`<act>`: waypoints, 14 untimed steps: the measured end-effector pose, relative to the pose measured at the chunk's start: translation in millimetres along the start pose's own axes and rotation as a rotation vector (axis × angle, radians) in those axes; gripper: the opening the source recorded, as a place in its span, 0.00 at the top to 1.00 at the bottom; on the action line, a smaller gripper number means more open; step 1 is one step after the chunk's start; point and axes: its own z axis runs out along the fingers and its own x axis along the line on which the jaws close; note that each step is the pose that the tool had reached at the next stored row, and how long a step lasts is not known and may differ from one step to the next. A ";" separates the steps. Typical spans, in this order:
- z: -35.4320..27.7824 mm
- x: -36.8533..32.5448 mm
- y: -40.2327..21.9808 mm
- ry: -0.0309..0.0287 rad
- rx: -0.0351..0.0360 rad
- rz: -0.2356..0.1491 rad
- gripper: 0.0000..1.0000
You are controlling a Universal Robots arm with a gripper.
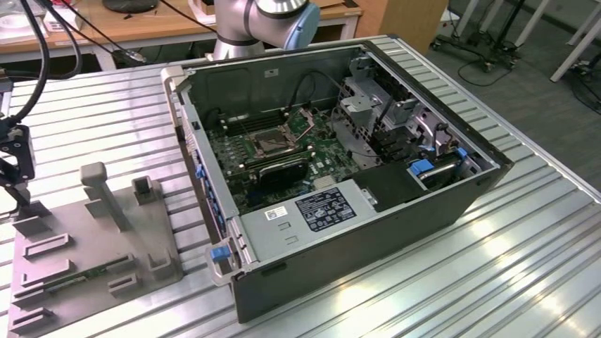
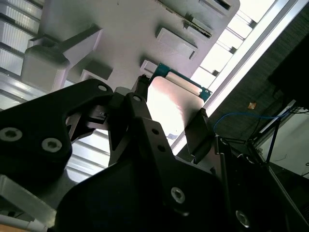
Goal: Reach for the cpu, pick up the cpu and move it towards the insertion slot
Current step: 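Pick up the cpu and move it towards the insertion slot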
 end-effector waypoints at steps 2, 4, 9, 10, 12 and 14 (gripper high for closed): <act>-0.1 0.0 0.0 -0.0002 -0.0001 0.000 0.45; -0.4 0.0 0.0 0.0002 0.0001 0.000 0.45; -0.7 0.0 0.0 0.0002 0.0001 0.000 0.45; -0.7 -0.1 0.0 0.0002 0.0001 0.000 0.45; -0.8 -0.8 0.1 0.0003 0.0002 0.000 0.45; -0.7 -1.8 0.0 0.0002 0.0001 0.000 0.45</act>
